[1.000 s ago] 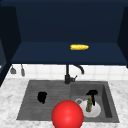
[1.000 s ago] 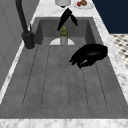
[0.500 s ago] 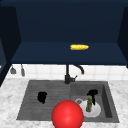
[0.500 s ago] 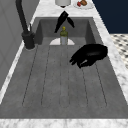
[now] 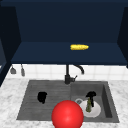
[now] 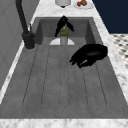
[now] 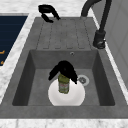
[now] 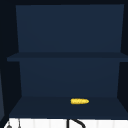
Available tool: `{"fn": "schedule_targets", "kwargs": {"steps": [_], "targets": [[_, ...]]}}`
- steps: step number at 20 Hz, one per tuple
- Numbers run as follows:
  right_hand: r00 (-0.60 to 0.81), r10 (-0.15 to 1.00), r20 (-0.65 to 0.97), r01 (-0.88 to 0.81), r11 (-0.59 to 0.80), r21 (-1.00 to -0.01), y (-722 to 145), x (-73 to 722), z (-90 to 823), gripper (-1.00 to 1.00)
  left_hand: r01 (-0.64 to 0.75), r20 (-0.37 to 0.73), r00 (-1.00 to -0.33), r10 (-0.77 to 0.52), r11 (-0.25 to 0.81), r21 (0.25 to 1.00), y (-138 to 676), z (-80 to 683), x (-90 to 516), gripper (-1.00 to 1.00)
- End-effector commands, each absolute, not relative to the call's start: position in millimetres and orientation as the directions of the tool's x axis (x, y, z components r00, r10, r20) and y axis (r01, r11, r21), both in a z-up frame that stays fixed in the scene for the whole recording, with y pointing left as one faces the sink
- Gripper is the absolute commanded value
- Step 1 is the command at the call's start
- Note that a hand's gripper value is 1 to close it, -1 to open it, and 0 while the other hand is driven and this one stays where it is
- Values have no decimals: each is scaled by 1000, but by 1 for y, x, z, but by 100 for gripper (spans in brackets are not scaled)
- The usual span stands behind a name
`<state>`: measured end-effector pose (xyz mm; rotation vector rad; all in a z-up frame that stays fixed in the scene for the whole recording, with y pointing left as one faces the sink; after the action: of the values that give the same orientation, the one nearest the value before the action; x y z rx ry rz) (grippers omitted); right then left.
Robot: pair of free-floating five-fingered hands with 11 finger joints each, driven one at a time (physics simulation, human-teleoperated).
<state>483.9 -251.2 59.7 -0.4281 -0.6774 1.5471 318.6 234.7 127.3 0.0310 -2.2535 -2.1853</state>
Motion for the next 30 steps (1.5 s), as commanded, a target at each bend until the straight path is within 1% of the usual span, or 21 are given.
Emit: {"fn": "schedule_targets", "kwargs": {"steps": [1,10,17,18,19,22,24,26,30], "targets": [[-99,987,128,-767,6,-641,-251,484,50,-100,-13,-12,-1000,-16,31,999,235,127,319,0],[-104,980,171,-745,37,-666,-257,487,43,-100,-13,-12,-1000,-16,31,999,235,127,319,0],[-106,982,158,-733,30,-680,-241,487,38,-100,-13,-12,-1000,-16,31,999,235,127,319,0],[-106,982,157,-731,31,-682,-240,488,38,100,-13,-12,-1000,-16,31,999,235,127,319,0],[-123,982,141,-721,9,-693,-236,491,38,100,-13,-12,-1000,-16,31,999,235,127,319,0],[-124,985,118,-756,-16,-655,-230,496,38,100,-13,-12,-1000,-16,31,999,235,127,319,0],[-131,987,89,-753,-41,-657,-227,499,38,100,-13,-12,-1000,-16,31,999,235,127,319,0],[-111,989,103,-723,-9,-691,-231,499,39,100,-13,-12,-1000,-16,31,999,235,127,319,0],[-106,988,115,-707,7,-707,-229,502,55,100,-13,-12,-1000,-16,31,999,235,127,319,0]]}}
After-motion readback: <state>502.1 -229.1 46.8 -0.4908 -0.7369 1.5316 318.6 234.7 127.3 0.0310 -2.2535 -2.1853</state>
